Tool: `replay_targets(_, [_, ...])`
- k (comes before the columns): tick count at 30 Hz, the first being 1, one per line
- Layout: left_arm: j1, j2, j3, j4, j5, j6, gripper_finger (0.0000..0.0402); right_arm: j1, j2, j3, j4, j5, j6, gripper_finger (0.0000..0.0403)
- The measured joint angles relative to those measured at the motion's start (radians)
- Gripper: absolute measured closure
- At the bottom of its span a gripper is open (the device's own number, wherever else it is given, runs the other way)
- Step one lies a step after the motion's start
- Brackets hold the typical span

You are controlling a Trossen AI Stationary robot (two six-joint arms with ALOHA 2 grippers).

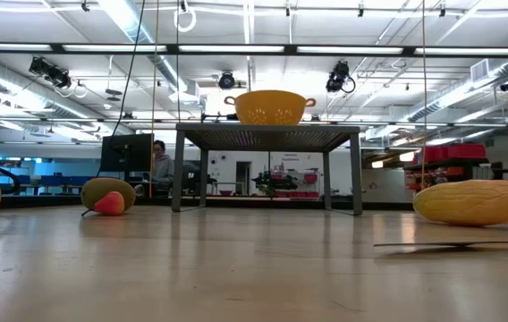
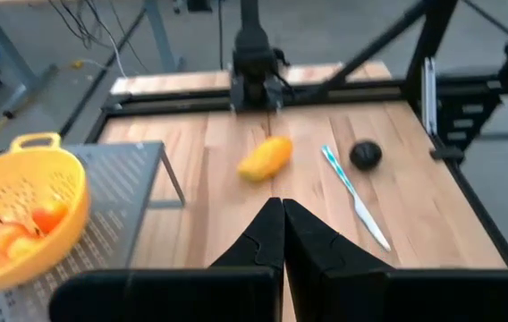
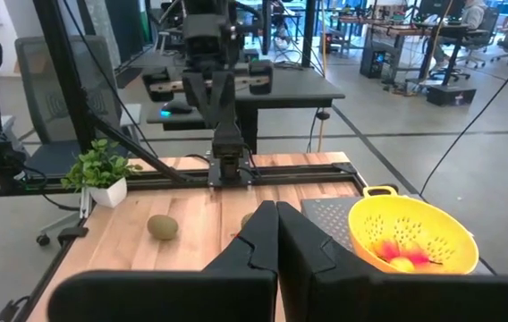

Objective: Pick & Place Fruit
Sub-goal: Put the yellow pear into the yellow strainer bowl on the shelf

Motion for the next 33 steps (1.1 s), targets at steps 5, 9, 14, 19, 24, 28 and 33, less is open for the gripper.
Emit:
replay_targets(5, [-0.016,0.0,0.0,-0.063,-0.004,-0.001,0.04,0.0,0.0,0.0,0.0,0.029,0.0,0.0402])
replay_targets(9, [-0.017,0.0,0.0,-0.069,-0.01,-0.001,0.0399,0.0,0.0,0.0,0.0,0.033,-0.002,0.0402])
replay_targets(14, [-0.017,0.0,0.0,-0.082,-0.01,-0.001,0.04,0.0,0.0,0.0,0.0,0.033,-0.011,0.0402])
replay_targets(19, [-0.017,-0.015,-0.002,-0.162,-0.011,-0.001,0.04,0.0,0.0,0.0,0.0,0.033,-0.048,0.0402])
replay_targets(24, [-0.017,-0.068,-0.032,-0.187,-0.011,-0.007,0.04,0.0,0.0,0.0,0.0,0.032,-0.053,0.0402])
replay_targets(28, [-0.017,-0.158,-0.138,-0.16,-0.014,-0.062,0.04,0.0,0.002,0.0,0.0,0.032,-0.053,0.0402])
replay_targets(33, [-0.017,-0.289,-0.271,-0.121,-0.014,-0.129,0.04,0.0,0.013,0.0,0.0,0.016,-0.064,0.0402])
